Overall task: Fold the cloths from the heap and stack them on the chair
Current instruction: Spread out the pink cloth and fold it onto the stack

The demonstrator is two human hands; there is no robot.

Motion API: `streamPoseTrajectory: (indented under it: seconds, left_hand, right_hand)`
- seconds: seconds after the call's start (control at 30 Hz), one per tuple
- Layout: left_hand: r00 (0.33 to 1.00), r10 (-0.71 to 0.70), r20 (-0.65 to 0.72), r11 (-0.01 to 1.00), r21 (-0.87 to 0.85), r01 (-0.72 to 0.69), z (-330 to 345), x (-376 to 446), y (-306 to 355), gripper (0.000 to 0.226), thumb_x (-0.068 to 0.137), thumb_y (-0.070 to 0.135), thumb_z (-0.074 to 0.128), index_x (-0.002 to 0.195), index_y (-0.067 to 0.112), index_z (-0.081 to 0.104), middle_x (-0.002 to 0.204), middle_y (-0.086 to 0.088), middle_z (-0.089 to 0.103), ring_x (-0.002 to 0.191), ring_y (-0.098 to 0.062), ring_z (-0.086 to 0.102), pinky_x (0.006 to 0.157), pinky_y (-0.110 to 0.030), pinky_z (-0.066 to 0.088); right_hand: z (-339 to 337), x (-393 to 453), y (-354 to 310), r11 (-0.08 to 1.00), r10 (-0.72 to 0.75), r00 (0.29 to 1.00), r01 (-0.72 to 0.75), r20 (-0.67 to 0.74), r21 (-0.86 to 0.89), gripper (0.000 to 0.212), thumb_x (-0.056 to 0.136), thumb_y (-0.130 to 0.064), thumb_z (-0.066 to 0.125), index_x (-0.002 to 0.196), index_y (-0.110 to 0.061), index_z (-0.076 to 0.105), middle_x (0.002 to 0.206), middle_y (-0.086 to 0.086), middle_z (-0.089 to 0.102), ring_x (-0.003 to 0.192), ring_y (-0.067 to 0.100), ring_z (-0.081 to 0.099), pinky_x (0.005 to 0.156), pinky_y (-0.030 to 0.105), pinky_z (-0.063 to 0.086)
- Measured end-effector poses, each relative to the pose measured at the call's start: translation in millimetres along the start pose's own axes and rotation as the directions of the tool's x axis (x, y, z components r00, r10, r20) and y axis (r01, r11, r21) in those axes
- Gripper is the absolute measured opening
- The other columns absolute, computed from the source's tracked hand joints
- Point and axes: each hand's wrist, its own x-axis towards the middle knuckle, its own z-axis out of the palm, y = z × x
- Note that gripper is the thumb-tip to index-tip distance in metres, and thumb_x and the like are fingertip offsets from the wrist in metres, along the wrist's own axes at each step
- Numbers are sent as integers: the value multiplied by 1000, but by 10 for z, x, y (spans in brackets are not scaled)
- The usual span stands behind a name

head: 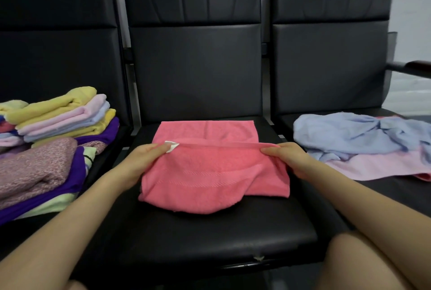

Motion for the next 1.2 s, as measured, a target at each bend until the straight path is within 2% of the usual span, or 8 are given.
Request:
streamPoseTrajectory:
  seconds: [0.13,0.2,0.33,0.43,0.63,0.9,1.07,1.2]
  left_hand:
    - [982,-30,-188,995,-96,12,100,171,9,24,92,41,60,99,20,69,96,-4,69,86,-18,64,72,-29,48]
    - [959,76,-274,992,118,-45,123,267,-42,29,95,40,56,101,16,70,96,-3,68,86,-17,62,72,-29,46]
    - [960,269,-72,717,680,-150,144,403,-291,30,101,28,45,104,11,69,103,-4,66,99,-25,60,79,-32,40]
    - [964,265,8,576,801,-165,108,407,-397,29,101,28,41,109,18,67,111,-4,68,103,-26,59,85,-35,43]
    - [957,291,-7,448,885,-130,125,39,-276,31,101,33,40,105,15,66,103,-6,69,98,-27,61,78,-35,42]
    - [987,161,-3,873,466,-141,52,-587,37,22,97,27,55,89,17,74,87,6,69,80,-7,59,74,-21,43]
    - [922,231,-310,942,307,-133,-30,-340,393,17,96,29,55,92,22,70,90,6,64,86,-10,56,68,-18,39]
    - [911,204,-358,901,433,-32,-136,10,300,25,90,30,65,90,6,71,87,-4,64,84,-18,55,67,-29,39]
  right_hand:
    - [53,80,-57,889,27,998,-47,49,455,8,88,-12,67,94,-8,70,86,5,71,82,17,65,73,28,51]
    - [174,151,-104,835,-17,1000,16,-4,550,8,91,-12,63,95,-13,70,88,4,70,83,16,65,75,28,51]
    - [507,204,-55,963,-269,959,267,-86,-30,13,97,-21,54,93,-18,66,97,1,65,95,20,59,87,33,45]
    - [600,131,8,632,-378,890,450,257,-631,23,101,-30,44,88,-14,53,89,2,58,86,22,54,71,31,34]
    - [497,-109,-24,598,-365,877,478,313,-643,31,101,-35,44,83,-11,53,77,-2,56,79,22,54,73,34,39]
    - [130,-513,-84,897,-270,895,368,355,-246,27,98,-22,54,75,-8,60,57,-8,45,54,7,40,50,20,32]
    - [126,-287,-572,937,-324,944,310,66,160,16,94,-23,59,89,-19,73,66,-9,65,62,4,56,58,19,44]
    - [245,176,-677,968,-243,970,242,-7,-63,24,88,-24,67,93,-1,71,82,7,66,75,18,59,68,28,46]
